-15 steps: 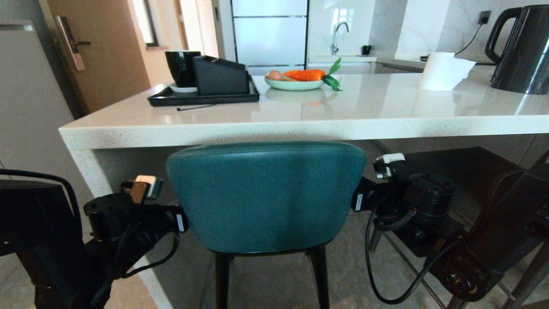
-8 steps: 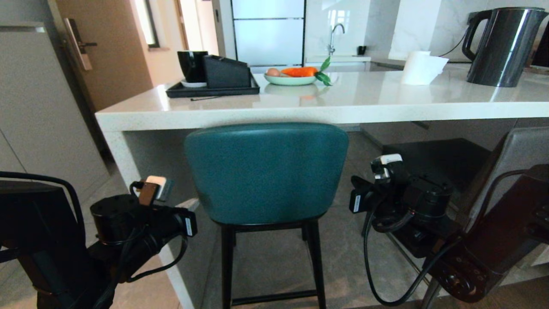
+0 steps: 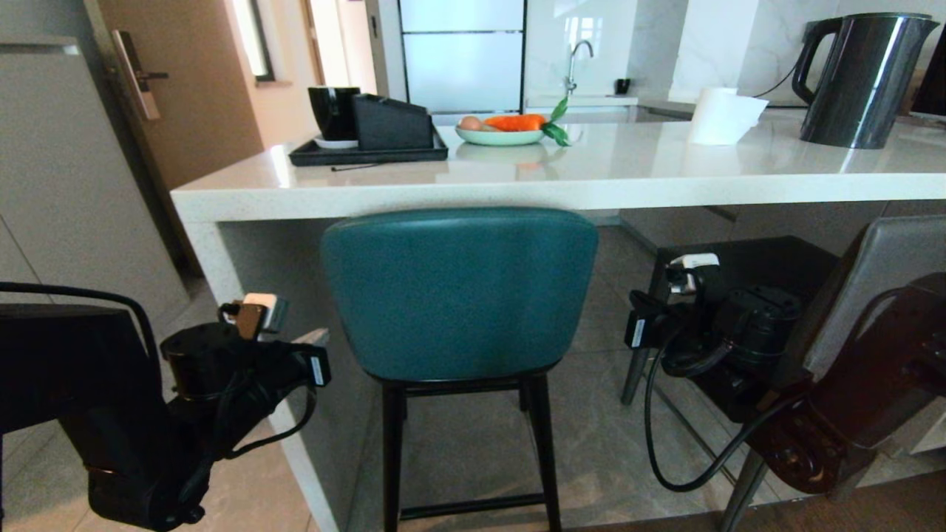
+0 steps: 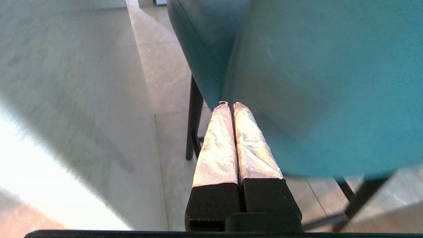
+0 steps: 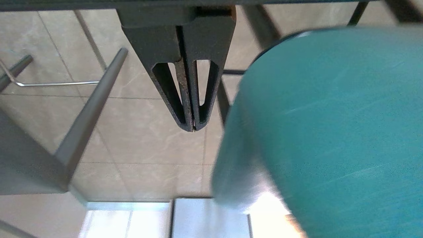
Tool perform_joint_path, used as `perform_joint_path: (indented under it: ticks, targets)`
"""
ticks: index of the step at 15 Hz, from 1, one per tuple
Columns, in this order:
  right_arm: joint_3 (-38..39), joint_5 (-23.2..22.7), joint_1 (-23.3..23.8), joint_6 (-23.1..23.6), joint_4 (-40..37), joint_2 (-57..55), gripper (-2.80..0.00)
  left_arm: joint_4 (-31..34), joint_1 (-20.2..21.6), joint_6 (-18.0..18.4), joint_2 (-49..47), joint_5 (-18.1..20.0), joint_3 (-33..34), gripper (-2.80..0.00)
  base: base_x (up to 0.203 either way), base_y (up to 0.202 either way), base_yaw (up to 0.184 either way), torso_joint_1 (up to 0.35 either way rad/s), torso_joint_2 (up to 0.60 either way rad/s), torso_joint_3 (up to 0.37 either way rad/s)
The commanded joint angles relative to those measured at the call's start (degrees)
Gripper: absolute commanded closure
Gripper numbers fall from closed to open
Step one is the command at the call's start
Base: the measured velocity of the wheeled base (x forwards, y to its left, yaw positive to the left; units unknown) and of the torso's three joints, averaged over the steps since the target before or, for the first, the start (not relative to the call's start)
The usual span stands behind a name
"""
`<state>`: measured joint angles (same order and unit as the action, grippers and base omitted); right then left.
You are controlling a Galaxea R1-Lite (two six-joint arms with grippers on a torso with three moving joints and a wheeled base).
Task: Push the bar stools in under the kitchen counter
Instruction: Pull the blue chair out from under the dining table
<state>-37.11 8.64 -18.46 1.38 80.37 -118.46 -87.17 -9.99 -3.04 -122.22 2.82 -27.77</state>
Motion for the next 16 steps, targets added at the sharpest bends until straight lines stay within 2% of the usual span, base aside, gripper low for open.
perform_joint_path:
  ticks: [1, 5, 10, 16]
  targets:
    - [-3.20, 0.15, 0.76, 0.13, 0.33, -1.57, 0.00, -0.50, 0.19, 0.03, -4.35, -0.03, -4.25, 0.00, 0.000, 0.000, 0.000, 0.000, 0.00, 0.000]
    - [-9.63, 0.45, 0.82, 0.68, -0.91, -4.89, 0.00, -0.50, 0.04, 0.12, -8.08, -0.32, -11.04, 0.00, 0.000, 0.000, 0.000, 0.000, 0.00, 0.000]
    - [-16.84, 0.46, 1.46, 3.27, -4.16, -7.36, 0.00, -0.50, 2.04, 0.14, -9.87, -0.44, -16.45, 0.00, 0.000, 0.000, 0.000, 0.000, 0.00, 0.000]
    - [-17.47, 0.31, -0.91, 3.37, -4.35, -9.54, 0.00, -0.50, 1.16, 0.14, -9.42, -0.28, -20.40, 0.00, 0.000, 0.000, 0.000, 0.000, 0.00, 0.000]
